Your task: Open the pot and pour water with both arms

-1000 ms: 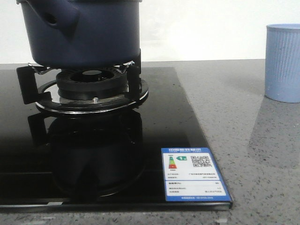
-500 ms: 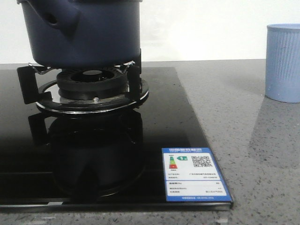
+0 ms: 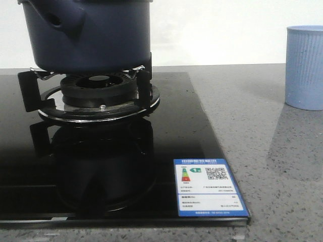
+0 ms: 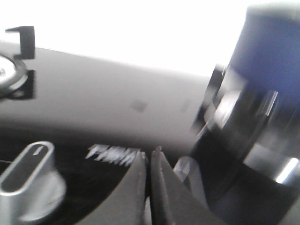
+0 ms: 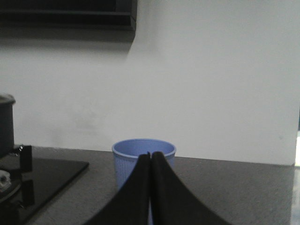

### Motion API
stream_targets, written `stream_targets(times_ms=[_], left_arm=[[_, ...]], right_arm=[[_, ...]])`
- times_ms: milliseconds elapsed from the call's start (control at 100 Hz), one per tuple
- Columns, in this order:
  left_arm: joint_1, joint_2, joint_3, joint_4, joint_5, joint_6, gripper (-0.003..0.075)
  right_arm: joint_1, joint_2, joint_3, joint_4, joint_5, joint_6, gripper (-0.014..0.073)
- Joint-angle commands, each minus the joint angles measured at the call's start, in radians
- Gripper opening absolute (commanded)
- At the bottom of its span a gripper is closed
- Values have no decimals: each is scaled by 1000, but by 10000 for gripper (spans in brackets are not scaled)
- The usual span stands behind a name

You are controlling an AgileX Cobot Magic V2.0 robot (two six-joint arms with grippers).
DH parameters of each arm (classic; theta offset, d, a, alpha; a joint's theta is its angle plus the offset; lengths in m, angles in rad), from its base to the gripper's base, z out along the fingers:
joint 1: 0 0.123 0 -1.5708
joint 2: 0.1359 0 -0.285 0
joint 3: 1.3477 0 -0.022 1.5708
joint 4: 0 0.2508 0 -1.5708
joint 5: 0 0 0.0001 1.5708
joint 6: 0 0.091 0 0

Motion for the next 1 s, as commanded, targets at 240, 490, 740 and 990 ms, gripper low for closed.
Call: stream_targets(times_ms=[240,490,740,990], left_arm=[[2,-27,37,-496,-32,-9,-19],[2,-27,-38,-485,213,55,-20],[2,92,-209,-389,326,116,-20],[2,431,-461,-391,565,296,-19]], right_arm=[[-5,-22,-53,236,65,63,-56],[-5,14,-223,236,339,63,-57],[0,214,-462,254,657,63,-57],[38,410,-709,373,962,-38,-57]])
